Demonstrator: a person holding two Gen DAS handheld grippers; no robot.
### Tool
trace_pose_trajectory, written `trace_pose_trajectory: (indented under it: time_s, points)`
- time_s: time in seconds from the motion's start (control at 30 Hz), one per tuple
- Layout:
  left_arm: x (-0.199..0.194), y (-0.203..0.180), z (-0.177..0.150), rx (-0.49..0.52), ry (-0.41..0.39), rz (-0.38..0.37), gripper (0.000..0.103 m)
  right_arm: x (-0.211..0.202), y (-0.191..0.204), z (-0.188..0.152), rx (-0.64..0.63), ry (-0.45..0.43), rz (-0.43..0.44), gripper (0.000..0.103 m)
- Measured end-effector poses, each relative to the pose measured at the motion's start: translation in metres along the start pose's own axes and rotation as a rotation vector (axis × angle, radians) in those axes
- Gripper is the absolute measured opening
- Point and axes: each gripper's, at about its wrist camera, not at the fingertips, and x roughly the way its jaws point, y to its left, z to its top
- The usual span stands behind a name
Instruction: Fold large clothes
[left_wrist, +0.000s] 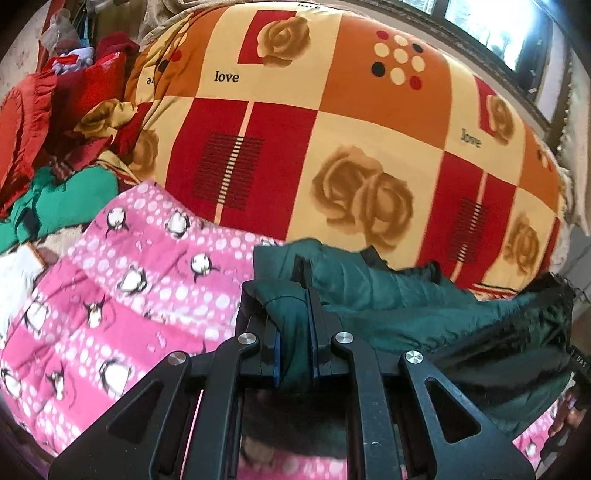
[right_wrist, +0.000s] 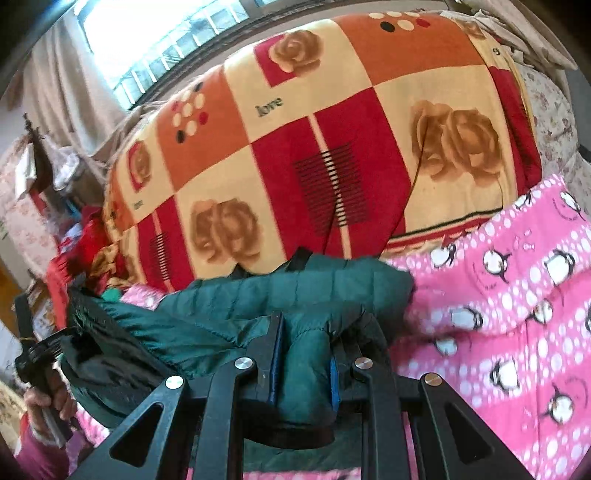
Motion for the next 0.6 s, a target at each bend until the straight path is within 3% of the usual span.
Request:
trace_pose_trajectory:
  time_s: [0.17, 0.6]
  points:
    - [0.042, -0.008, 0.011, 0.024, 0.006, 0.065, 0.010, 0.053, -0.012, 0.019, 0.002, 0.021, -0.098, 0.019]
    - [0.126, -0.011, 0.012, 0.045, 0.067, 0.158, 0.011, 0.150, -0.032, 0.020, 0.002, 0.076, -0.189, 0.018]
